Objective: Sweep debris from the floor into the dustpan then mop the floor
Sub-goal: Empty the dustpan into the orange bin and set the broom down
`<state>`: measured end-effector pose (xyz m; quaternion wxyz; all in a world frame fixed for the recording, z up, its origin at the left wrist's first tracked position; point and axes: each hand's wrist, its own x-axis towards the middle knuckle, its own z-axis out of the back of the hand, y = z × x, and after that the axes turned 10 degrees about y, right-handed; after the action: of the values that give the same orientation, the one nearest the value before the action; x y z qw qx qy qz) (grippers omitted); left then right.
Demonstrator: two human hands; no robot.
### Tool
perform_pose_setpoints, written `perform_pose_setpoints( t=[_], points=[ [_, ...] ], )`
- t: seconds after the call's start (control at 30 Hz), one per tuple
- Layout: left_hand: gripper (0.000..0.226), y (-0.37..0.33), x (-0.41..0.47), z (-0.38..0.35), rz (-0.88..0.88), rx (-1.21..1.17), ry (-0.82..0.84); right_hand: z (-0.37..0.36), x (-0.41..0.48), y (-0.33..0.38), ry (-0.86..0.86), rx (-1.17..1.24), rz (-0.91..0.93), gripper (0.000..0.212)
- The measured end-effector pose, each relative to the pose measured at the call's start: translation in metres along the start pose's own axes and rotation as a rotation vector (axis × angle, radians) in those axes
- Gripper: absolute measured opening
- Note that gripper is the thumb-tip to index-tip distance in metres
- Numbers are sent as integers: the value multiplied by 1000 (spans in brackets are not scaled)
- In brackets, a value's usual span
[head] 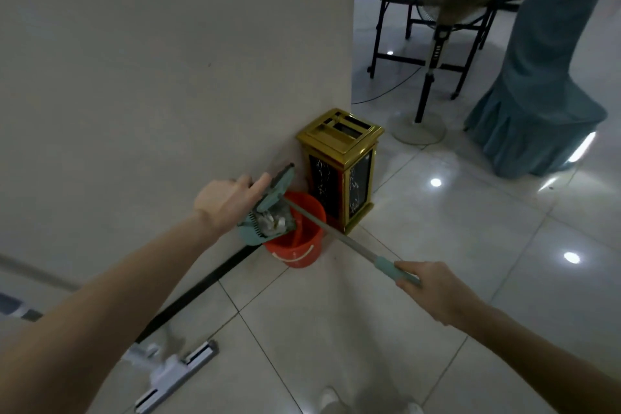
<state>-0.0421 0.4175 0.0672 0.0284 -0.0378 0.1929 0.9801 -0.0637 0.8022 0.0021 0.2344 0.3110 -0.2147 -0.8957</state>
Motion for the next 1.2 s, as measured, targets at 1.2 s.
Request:
perform_pose_setpoints(
  t=[1.2],
  points=[
    [69,-42,54,31,-77,264,136,-11,35,-39,-4,-173,50,38]
  ],
)
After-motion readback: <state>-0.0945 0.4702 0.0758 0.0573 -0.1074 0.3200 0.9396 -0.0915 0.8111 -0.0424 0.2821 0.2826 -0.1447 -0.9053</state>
